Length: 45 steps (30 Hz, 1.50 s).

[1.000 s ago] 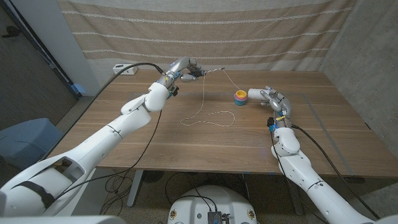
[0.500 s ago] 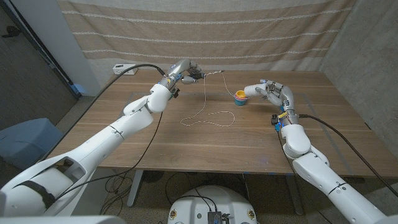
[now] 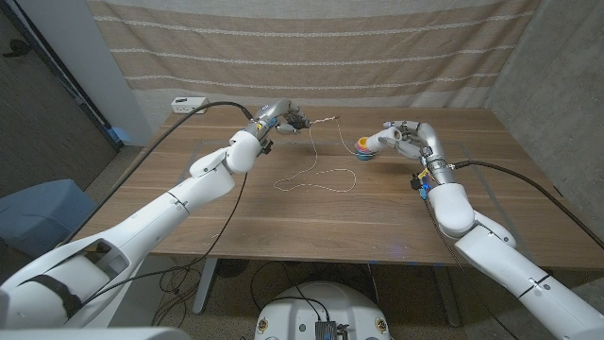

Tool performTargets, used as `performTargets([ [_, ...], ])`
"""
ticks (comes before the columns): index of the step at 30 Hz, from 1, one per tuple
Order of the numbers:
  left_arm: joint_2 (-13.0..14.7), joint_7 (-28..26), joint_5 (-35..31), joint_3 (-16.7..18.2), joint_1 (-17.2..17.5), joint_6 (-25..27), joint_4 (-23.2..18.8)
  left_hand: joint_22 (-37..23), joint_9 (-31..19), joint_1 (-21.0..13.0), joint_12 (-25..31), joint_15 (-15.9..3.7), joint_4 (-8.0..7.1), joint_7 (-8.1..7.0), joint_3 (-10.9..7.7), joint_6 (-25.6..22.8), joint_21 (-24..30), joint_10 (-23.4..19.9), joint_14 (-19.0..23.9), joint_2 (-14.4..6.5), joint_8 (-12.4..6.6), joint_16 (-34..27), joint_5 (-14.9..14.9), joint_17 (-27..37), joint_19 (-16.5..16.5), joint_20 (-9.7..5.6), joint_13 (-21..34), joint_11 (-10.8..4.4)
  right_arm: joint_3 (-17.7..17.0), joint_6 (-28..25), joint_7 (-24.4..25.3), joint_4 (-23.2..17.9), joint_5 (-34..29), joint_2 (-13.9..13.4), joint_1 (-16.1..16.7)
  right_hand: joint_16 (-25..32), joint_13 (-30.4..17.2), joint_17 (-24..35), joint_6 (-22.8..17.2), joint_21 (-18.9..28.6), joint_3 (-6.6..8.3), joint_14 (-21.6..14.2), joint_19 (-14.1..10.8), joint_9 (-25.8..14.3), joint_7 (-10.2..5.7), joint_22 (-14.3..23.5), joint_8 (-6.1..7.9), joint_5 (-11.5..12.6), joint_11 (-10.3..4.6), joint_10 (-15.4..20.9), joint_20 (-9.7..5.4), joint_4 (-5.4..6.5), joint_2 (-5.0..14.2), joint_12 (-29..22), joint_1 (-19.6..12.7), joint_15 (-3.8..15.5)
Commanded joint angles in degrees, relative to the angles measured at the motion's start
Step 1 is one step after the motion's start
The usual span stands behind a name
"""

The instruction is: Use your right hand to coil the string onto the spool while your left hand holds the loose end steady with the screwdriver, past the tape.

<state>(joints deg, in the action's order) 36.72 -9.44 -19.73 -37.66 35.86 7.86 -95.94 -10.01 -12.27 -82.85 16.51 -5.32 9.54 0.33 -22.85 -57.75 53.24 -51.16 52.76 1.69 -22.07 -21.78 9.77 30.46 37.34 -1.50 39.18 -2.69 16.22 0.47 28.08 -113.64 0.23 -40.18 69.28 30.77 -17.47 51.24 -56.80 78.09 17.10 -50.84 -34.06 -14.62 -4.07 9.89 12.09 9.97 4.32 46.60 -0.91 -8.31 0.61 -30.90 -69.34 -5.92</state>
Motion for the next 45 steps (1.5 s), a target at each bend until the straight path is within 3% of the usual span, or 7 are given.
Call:
performTargets([
  [1, 1.3, 5.9, 0.0, -2.2, -1.2, 5.7, -2.2, -0.2, -6.7, -7.1, -0.1, -3.49, -0.26, 4.72, -0.14, -5.3, 6.2, -0.5, 2.7, -7.9, -0.07, -0.3, 0.3, 5.9, 2.4, -10.44, 0.2, -0.02, 1.8, -15.0, -0.3, -9.5, -10.2, -4.3, 0.5, -0.1, -11.5, 0.3, -4.8, -0.2, 4.16, -12.5, 2.1, 0.0, 4.41, -0.1, 0.06, 0.2, -5.28, 9.5, -5.13, -0.49, 6.97, -3.2, -5.3, 17.71],
  [10, 2.0, 9.7, -1.0, -4.4, -2.2, 9.0, -3.1, -0.3, -6.9, -7.0, -0.3, -3.87, -0.31, 4.64, -0.13, -5.0, 6.3, -0.4, 2.7, -8.0, 0.04, -0.2, 0.4, 5.8, 2.4, -10.47, 0.1, -0.17, 4.3, -23.4, -5.0, -12.9, -12.4, -6.4, -1.5, -0.2, -11.6, 0.4, -4.9, -0.5, 4.4, -12.3, 2.3, 0.1, 4.18, -0.1, 0.08, 0.2, -5.42, 9.5, -5.07, -0.52, 7.0, -3.1, -5.2, 17.86],
  [19, 2.0, 11.7, -1.9, -6.0, -3.0, 11.6, -2.6, -0.3, -7.0, -6.9, -0.5, -4.06, -0.3, 4.5, -0.1, -4.7, 6.3, -0.3, 2.7, -8.0, 0.22, -0.1, 0.5, 5.9, 2.5, -10.48, 0.1, -0.16, 8.0, -33.2, -15.3, -14.9, -9.8, -9.3, -7.1, -0.3, -11.6, 0.3, -4.6, -0.8, 4.5, -12.1, 2.6, 0.1, 4.1, -0.2, -0.03, 0.2, -5.46, 9.0, -5.01, -0.42, 7.01, -2.8, -5.0, 17.81],
  [28, 1.9, 13.4, -2.6, -7.5, -3.8, 13.5, -1.7, -0.2, -7.1, -6.9, -0.7, -4.06, -0.21, 4.47, -0.14, -4.3, 6.3, -0.2, 2.7, -8.0, 0.43, 0.1, 0.6, 5.6, 2.5, -10.51, -0.1, -0.25, 12.9, -36.1, -18.6, -13.1, -9.5, -10.2, -12.1, -0.3, -11.6, 0.2, -4.3, -1.1, 4.49, -12.2, 2.9, 0.2, 4.03, -0.2, -0.13, 0.1, -5.34, 8.9, -5.01, -0.39, 7.08, -2.7, -4.8, 17.82],
  [41, 1.1, 15.9, -3.8, -10.2, -5.7, 14.9, 0.5, -0.2, -7.6, -6.8, -1.1, -4.09, -0.19, 4.24, -0.16, -3.1, 6.3, 0.5, 2.4, -8.1, 0.85, 0.7, 0.7, 5.2, 2.5, -10.5, -0.2, -0.14, 16.3, -40.0, -20.8, -12.3, -8.3, -10.6, -16.2, -0.5, -12.0, 0.0, -3.0, -1.5, 4.55, -11.5, 3.1, 0.2, 3.97, -0.1, -0.52, 0.2, -5.5, 8.2, -5.06, -0.24, 7.36, -2.4, -4.6, 17.67],
  [45, 1.2, 15.9, -4.7, -10.7, -6.1, 15.3, 0.4, -0.1, -7.8, -6.8, -1.2, -4.27, -0.17, 3.97, -0.23, -2.3, 5.9, 0.8, 2.0, -8.2, 1.17, 1.0, 0.8, 5.0, 2.1, -10.44, -0.1, -0.07, 17.7, -42.1, -22.4, -12.4, -7.9, -10.8, -17.9, -1.4, -11.7, -0.4, -1.8, -2.3, 4.81, -9.8, 4.7, 0.3, 3.49, -0.2, -0.85, 0.3, -5.39, 6.9, -4.63, -0.06, 7.78, -1.6, -4.3, 17.46],
])
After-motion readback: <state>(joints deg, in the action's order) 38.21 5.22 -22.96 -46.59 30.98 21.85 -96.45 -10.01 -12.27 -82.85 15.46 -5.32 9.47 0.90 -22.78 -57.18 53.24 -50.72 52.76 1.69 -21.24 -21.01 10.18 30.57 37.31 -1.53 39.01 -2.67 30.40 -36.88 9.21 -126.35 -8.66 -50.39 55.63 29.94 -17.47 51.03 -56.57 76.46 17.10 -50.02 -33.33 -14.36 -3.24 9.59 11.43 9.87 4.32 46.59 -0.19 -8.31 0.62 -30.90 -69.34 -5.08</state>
